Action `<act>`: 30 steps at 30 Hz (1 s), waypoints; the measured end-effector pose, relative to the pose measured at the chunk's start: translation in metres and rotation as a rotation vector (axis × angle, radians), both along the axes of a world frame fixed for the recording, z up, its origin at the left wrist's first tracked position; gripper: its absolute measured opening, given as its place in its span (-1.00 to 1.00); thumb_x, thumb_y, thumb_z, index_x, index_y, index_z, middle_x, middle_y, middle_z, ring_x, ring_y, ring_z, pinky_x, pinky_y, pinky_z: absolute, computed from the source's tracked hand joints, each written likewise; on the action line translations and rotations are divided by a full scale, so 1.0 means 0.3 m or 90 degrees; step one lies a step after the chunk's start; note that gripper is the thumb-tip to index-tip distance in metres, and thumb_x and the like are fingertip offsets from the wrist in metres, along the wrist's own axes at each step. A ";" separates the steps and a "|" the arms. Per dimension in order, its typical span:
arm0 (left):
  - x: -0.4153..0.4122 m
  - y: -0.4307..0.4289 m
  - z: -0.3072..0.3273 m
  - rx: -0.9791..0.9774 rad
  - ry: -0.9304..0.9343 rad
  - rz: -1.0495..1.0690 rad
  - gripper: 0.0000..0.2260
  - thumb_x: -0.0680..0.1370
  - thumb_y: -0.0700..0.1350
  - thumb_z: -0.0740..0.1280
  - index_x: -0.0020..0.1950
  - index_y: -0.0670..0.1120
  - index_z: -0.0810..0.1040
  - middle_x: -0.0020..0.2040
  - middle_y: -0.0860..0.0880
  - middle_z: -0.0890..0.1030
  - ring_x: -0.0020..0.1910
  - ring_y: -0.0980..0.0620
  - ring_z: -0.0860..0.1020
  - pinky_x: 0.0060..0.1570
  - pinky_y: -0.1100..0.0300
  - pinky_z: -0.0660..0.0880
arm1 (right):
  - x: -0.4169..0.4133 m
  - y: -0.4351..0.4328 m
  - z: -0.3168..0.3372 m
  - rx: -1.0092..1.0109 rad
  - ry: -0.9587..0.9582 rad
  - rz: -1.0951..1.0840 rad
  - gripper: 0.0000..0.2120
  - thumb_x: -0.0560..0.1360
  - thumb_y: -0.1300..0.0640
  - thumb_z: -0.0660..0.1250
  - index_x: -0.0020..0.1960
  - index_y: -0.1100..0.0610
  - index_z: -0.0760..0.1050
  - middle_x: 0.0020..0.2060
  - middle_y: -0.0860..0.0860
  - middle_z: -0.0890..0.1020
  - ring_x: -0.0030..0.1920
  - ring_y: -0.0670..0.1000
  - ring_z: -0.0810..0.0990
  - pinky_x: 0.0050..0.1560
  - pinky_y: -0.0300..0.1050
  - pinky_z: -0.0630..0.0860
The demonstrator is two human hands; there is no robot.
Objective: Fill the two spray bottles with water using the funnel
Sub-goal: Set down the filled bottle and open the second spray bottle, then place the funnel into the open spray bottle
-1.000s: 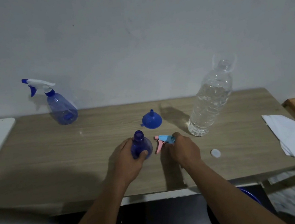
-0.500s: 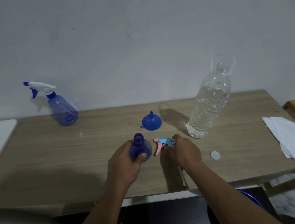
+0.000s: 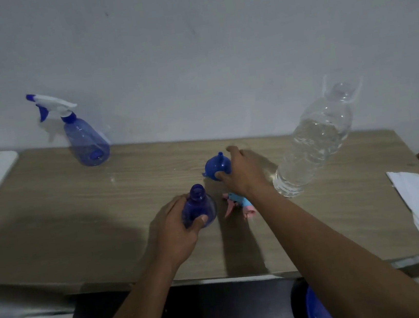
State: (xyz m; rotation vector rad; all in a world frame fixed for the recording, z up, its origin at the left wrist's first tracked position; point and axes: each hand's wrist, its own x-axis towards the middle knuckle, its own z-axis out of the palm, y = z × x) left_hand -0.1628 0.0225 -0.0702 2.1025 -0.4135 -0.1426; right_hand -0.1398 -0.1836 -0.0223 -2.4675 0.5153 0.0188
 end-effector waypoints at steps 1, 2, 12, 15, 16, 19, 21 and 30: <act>0.003 0.000 -0.006 0.002 -0.003 0.003 -0.61 0.44 -0.18 0.54 0.24 -0.02 0.56 0.06 0.15 0.58 0.02 0.50 0.45 -0.07 0.63 0.28 | 0.035 -0.006 0.000 -0.005 0.018 0.020 -0.31 0.49 0.05 0.47 0.51 0.12 0.23 0.34 0.18 0.44 0.27 0.20 0.50 0.13 -0.02 0.43; 0.006 0.000 -0.012 0.002 -0.005 0.005 -0.60 0.44 -0.17 0.54 0.25 -0.02 0.56 0.08 0.14 0.58 0.04 0.50 0.45 -0.06 0.63 0.28 | 0.068 -0.013 -0.002 -0.017 0.043 0.040 -0.26 0.48 0.06 0.49 0.53 0.10 0.20 0.36 0.18 0.43 0.27 0.21 0.50 0.12 -0.01 0.44; 0.017 0.010 -0.027 -0.015 0.035 0.011 -0.54 0.45 -0.12 0.54 0.32 -0.06 0.55 0.20 0.06 0.60 0.09 0.36 0.49 0.01 0.59 0.32 | 0.203 -0.040 -0.018 -0.267 0.172 0.154 -0.51 0.43 0.02 0.52 0.22 0.17 0.40 0.15 0.17 0.58 0.11 0.21 0.59 -0.13 0.00 0.47; 0.017 0.009 -0.018 -0.022 0.048 0.010 -0.56 0.45 -0.15 0.55 0.31 -0.07 0.56 0.19 0.05 0.60 0.11 0.33 0.51 0.01 0.57 0.34 | 0.199 -0.063 -0.007 -0.195 0.156 0.115 -0.36 0.42 -0.04 0.53 0.38 0.10 0.36 0.24 0.14 0.57 0.18 0.20 0.58 0.01 0.04 0.54; 0.016 0.007 -0.014 -0.024 0.055 0.013 -0.56 0.44 -0.15 0.55 0.30 -0.06 0.56 0.18 0.05 0.60 0.11 0.28 0.52 0.01 0.57 0.35 | 0.195 -0.072 0.003 -0.147 0.142 0.093 -0.31 0.42 -0.05 0.53 0.45 0.07 0.33 0.30 0.13 0.55 0.23 0.19 0.56 0.09 0.06 0.54; 0.011 0.005 0.000 -0.027 0.060 0.019 -0.56 0.44 -0.19 0.54 0.29 -0.04 0.57 0.16 0.07 0.59 0.11 0.34 0.52 -0.02 0.58 0.35 | 0.165 -0.100 0.042 0.065 0.063 0.020 -0.30 0.44 -0.03 0.53 0.50 0.05 0.35 0.36 0.13 0.50 0.29 0.17 0.53 0.22 0.05 0.50; 0.007 0.005 0.012 -0.018 0.056 0.015 -0.57 0.44 -0.19 0.54 0.29 -0.04 0.56 0.16 0.08 0.58 0.09 0.47 0.46 -0.04 0.62 0.31 | 0.131 -0.112 0.065 0.184 0.019 -0.009 -0.36 0.46 -0.03 0.52 0.48 0.04 0.40 0.30 0.15 0.53 0.21 0.14 0.56 0.20 0.03 0.52; 0.002 0.007 0.038 -0.007 0.080 0.007 -0.58 0.45 -0.16 0.53 0.28 0.02 0.54 0.10 0.14 0.57 0.02 0.35 0.52 -0.08 0.57 0.36 | -0.030 -0.063 0.199 0.488 -0.115 0.011 -0.43 0.54 0.00 0.45 0.49 -0.13 0.33 0.19 0.09 0.58 0.14 0.05 0.64 0.12 -0.02 0.62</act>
